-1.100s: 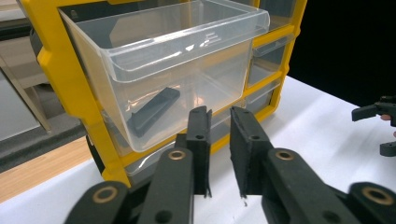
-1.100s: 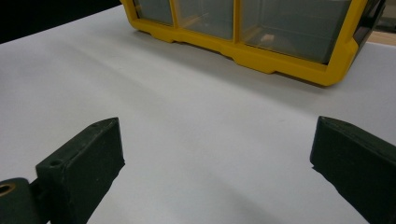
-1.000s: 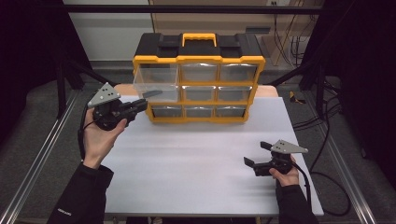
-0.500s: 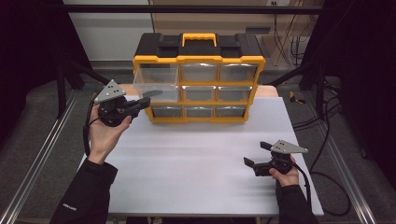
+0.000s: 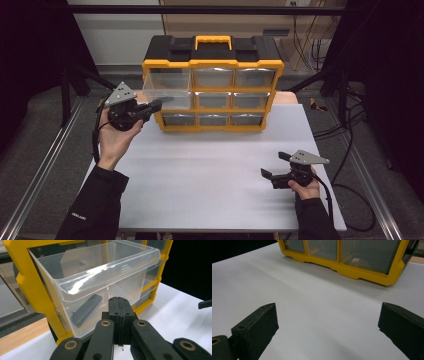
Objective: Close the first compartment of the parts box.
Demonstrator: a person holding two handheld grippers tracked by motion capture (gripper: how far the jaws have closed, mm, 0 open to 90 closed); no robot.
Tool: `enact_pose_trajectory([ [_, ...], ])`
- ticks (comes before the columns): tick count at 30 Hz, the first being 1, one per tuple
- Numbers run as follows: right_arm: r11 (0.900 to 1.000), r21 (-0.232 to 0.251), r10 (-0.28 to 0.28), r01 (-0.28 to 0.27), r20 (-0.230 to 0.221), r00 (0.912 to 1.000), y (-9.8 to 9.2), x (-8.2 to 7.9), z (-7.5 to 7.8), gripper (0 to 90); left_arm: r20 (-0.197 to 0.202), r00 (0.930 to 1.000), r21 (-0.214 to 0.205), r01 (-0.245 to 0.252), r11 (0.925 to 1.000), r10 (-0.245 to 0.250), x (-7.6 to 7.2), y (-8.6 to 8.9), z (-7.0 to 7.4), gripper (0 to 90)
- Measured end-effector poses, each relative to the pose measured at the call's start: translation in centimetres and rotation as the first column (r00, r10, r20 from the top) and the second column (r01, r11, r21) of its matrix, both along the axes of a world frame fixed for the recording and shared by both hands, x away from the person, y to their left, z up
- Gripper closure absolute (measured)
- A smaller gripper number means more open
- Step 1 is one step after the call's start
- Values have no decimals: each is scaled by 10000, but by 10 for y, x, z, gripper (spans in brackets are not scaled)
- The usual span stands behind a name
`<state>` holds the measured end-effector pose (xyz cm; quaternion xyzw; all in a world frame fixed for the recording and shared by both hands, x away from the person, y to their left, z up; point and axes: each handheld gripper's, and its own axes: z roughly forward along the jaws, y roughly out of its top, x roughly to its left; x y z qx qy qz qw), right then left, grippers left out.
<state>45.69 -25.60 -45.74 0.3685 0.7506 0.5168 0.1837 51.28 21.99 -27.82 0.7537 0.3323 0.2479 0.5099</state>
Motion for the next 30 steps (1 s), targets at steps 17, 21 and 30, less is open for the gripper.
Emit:
enact_pose_trajectory([
  [17, 10000, -14, 1, -1, -4, 10000, 0, 0, 0, 28, 117, 9999, 82, -90, 9999, 89, 9, -2, 0, 894],
  [21, 10000, -30, 4, -3, 9, 10000, 0, 0, 0, 28, 198, 9997, 69, -123, 9999, 121, 10, -2, 2, 894],
  [30, 10000, -6, 24, -24, -5, 10000, 0, 0, 0, 28, 308, 9994, 173, -181, 9997, 176, 17, -3, 3, 894],
])
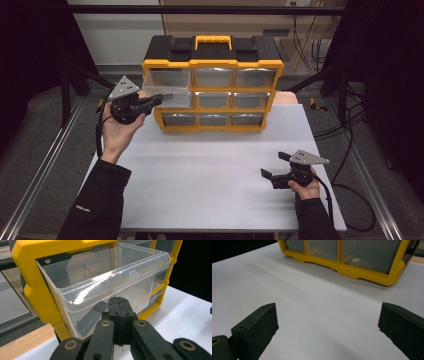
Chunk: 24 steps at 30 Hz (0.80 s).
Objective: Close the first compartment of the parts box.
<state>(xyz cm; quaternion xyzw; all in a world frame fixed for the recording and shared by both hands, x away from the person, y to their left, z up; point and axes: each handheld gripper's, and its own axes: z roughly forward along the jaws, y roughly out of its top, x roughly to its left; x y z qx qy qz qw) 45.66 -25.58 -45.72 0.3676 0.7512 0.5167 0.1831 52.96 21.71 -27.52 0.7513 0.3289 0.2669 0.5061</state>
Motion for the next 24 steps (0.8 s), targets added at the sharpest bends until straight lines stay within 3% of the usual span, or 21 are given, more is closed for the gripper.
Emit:
enact_pose_trajectory([
  [24, 10000, 27, -22, 22, -4, 10000, -1, 0, 0, 28, 65, 9995, 115, -319, 9994, 318, 23, -4, 1, 894],
])
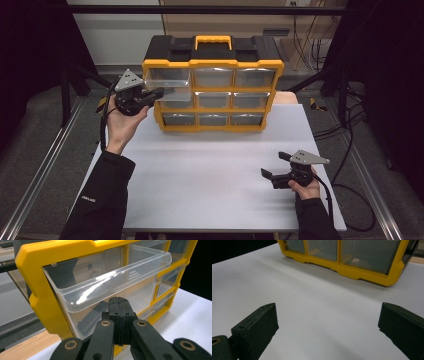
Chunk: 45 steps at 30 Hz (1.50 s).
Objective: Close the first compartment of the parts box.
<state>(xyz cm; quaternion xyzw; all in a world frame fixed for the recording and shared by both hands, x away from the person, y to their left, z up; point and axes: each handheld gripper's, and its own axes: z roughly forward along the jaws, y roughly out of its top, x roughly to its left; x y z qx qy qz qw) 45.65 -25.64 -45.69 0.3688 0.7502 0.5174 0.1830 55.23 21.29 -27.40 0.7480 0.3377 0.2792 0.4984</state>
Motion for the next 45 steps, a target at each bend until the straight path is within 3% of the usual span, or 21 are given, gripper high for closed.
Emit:
enact_pose_trajectory([
  [12, 10000, 29, -5, 6, -17, 10000, 0, 0, 0, 28, 269, 9996, 40, -128, 9999, 127, 10, -1, -1, 895],
  [23, 10000, 37, 15, -15, 10, 10000, 0, 0, 0, 28, 200, 9995, -61, -237, 9997, 238, 17, -3, -1, 895],
  [28, 10000, 28, -2, 2, 21, 10000, 0, 0, 0, 28, 332, 9991, 106, -266, 9996, 263, 20, -4, 0, 894],
  [45, 10000, 32, 11, -11, 25, 10000, 0, 0, 0, 28, 445, 9983, 78, -370, 9993, 366, 30, -4, -2, 895],
])
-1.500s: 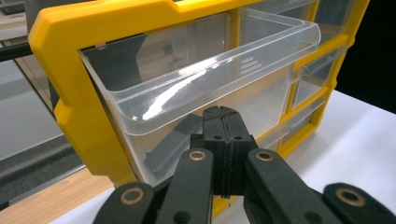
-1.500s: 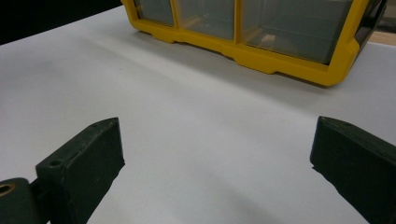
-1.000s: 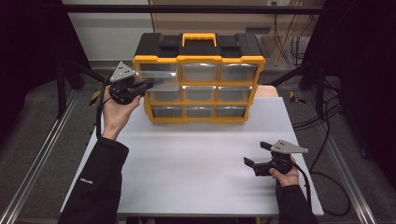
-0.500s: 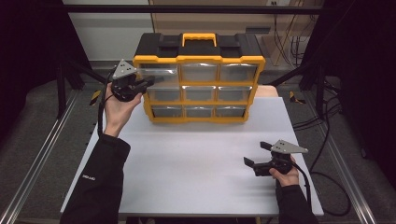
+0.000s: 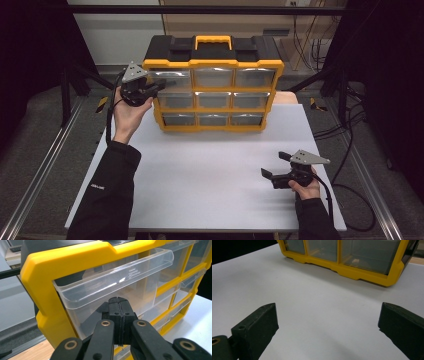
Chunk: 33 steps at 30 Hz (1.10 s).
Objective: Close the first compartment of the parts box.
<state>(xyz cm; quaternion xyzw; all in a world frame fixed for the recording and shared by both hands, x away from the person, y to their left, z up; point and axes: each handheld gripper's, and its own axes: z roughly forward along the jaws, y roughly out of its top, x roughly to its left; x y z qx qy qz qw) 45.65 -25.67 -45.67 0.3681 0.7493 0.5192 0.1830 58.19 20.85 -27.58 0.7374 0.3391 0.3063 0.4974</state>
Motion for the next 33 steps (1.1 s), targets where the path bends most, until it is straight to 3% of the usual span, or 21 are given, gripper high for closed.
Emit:
enact_pose_trajectory([
  [33, 10000, 37, -8, 8, -5, 10000, 0, -1, 1, 28, 153, 9995, 101, -268, 9996, 267, 13, -4, -4, 895],
])
